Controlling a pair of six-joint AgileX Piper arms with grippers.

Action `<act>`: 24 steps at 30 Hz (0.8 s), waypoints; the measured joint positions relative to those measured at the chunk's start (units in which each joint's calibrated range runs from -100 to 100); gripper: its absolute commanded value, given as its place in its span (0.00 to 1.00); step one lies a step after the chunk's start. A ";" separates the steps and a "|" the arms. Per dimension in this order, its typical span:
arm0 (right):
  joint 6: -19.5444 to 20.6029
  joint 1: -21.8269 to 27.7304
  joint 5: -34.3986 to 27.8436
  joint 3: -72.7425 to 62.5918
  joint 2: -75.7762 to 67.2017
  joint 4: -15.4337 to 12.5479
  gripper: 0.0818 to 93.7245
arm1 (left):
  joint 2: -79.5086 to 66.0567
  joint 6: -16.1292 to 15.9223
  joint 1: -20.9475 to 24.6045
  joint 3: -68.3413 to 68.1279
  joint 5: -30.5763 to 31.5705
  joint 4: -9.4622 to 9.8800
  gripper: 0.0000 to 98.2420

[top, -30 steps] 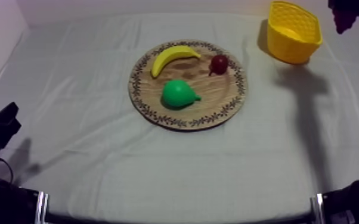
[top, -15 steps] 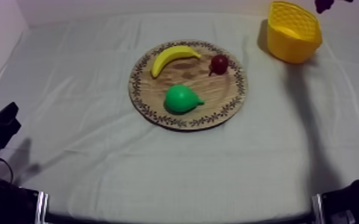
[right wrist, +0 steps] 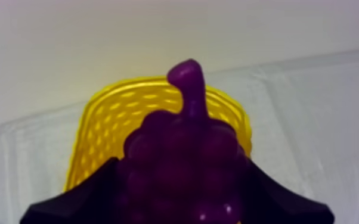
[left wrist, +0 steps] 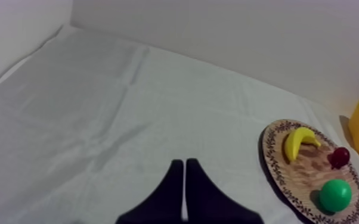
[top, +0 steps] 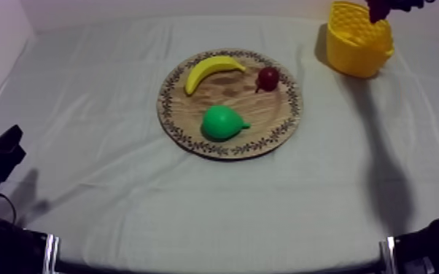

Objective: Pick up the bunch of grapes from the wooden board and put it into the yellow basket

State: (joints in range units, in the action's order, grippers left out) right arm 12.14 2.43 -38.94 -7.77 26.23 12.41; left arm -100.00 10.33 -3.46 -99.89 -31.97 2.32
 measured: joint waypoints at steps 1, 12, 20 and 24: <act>0.15 0.04 0.11 -0.18 0.76 0.05 0.33 | 0.00 0.00 0.00 0.00 0.00 0.00 0.00; 1.77 -0.53 1.08 -0.33 6.77 1.03 0.33 | 0.00 0.00 0.00 0.00 0.00 0.00 0.00; 2.75 -1.29 1.18 -2.74 10.20 1.56 0.33 | 0.00 0.00 0.00 0.00 0.00 0.00 0.00; 3.14 -1.45 1.19 -3.02 10.70 2.02 0.33 | 0.00 0.00 0.00 0.00 0.00 0.00 0.00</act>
State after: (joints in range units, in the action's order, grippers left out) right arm 15.29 0.98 -37.75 -10.80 36.93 14.43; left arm -100.00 10.33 -3.46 -99.89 -31.97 2.32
